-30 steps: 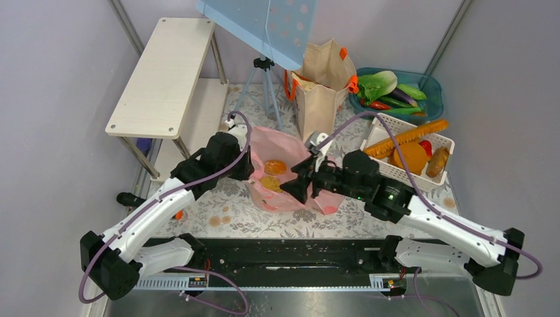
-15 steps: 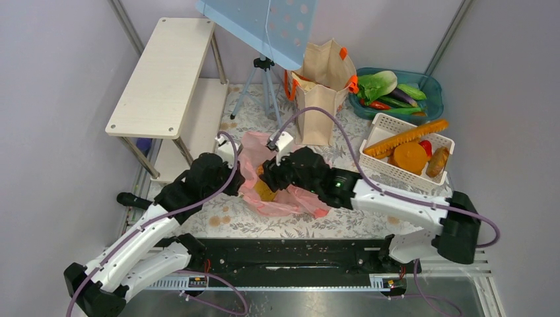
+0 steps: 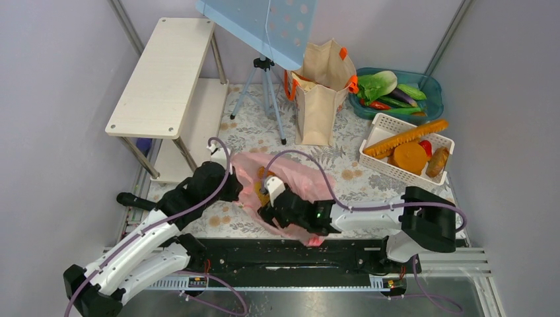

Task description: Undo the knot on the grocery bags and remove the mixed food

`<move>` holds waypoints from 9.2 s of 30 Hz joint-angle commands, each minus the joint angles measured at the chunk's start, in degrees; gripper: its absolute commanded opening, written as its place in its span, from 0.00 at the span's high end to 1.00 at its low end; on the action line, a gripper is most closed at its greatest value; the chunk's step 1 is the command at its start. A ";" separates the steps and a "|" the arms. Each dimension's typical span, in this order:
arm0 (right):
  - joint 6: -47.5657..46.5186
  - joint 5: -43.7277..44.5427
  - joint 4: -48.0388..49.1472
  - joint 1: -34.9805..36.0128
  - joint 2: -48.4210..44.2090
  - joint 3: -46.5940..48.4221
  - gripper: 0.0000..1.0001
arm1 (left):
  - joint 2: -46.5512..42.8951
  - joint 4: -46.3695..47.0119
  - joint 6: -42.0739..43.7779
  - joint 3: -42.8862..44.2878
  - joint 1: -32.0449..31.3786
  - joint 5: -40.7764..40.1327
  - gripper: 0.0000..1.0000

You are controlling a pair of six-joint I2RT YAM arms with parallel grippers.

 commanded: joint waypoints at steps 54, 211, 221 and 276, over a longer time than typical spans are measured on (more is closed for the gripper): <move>32.25 0.05 21.24 -10.63 20.26 2.07 0.18 | -13.13 -3.80 2.13 1.51 -1.45 -2.23 1.00; -1.97 -6.67 -0.12 6.14 -20.69 -12.16 0.14 | 8.00 3.06 14.81 12.73 -1.50 2.91 0.01; 4.00 14.54 -7.98 6.92 -20.03 -2.26 0.03 | 11.85 0.35 16.28 9.77 -1.59 4.28 0.26; 11.02 16.53 38.65 -12.38 31.22 16.43 0.01 | 15.38 -0.76 16.40 8.67 -2.03 2.25 1.00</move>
